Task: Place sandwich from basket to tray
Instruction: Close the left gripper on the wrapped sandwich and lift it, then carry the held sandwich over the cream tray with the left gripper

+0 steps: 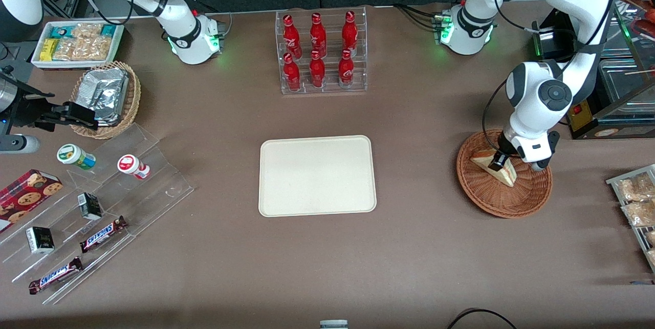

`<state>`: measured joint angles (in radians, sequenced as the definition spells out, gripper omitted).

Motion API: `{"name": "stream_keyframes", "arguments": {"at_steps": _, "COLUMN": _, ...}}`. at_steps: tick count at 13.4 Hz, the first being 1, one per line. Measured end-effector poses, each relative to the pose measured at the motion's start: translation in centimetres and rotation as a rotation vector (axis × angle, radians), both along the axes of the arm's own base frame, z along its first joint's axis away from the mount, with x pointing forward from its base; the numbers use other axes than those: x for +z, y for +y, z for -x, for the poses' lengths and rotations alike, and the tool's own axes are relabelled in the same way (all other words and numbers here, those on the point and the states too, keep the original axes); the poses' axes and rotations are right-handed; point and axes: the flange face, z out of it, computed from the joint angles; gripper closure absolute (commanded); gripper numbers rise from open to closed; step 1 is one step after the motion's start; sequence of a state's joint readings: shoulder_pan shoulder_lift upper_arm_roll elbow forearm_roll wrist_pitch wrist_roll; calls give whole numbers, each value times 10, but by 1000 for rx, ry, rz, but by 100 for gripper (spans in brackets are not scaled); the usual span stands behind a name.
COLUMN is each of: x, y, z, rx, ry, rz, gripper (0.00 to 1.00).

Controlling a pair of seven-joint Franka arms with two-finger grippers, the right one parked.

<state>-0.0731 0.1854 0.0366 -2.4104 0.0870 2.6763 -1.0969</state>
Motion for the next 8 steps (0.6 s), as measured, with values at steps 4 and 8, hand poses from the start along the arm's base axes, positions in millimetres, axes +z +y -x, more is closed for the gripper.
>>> {"name": "stream_keyframes", "arguments": {"at_steps": 4, "x": 5, "y": -4, "z": -3, "rx": -7, "ry": -7, "rz": 0, "gripper": 87}}
{"name": "stream_keyframes", "arguments": {"at_steps": 8, "x": 75, "y": -38, "z": -9, "rx": -98, "ry": 145, "rz": -40, "gripper": 87}}
